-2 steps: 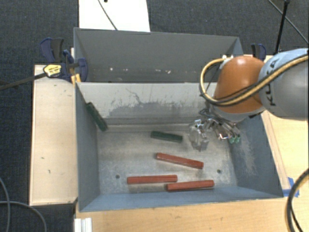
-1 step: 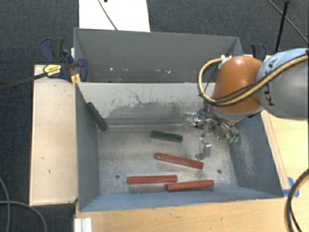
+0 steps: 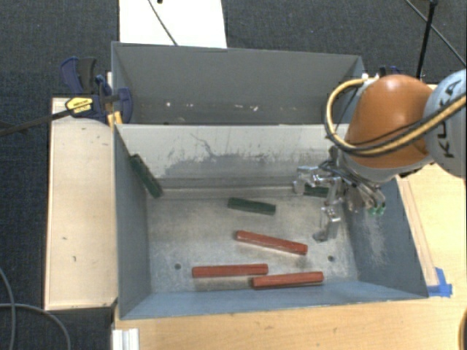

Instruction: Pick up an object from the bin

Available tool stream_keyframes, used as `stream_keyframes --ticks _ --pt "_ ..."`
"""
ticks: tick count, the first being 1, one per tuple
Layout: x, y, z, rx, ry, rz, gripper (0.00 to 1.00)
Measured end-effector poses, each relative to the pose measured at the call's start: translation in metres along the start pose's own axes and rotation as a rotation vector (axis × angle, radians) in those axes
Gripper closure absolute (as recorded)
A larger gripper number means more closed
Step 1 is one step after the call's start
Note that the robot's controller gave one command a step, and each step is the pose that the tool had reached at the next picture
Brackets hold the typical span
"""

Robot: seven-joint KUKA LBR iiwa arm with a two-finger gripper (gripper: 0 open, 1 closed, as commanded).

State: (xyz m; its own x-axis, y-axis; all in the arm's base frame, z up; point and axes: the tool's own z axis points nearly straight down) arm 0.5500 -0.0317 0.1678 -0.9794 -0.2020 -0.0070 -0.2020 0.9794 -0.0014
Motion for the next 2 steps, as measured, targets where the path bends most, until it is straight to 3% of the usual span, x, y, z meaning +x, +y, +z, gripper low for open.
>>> stream_keyframes --ticks 1,2 --pt "0.0165 0.0746 0.1016 -0.006 0.012 0.057 0.0" --pt "0.0143 0.0701 0.0973 -0.002 0.004 0.062 1.0"
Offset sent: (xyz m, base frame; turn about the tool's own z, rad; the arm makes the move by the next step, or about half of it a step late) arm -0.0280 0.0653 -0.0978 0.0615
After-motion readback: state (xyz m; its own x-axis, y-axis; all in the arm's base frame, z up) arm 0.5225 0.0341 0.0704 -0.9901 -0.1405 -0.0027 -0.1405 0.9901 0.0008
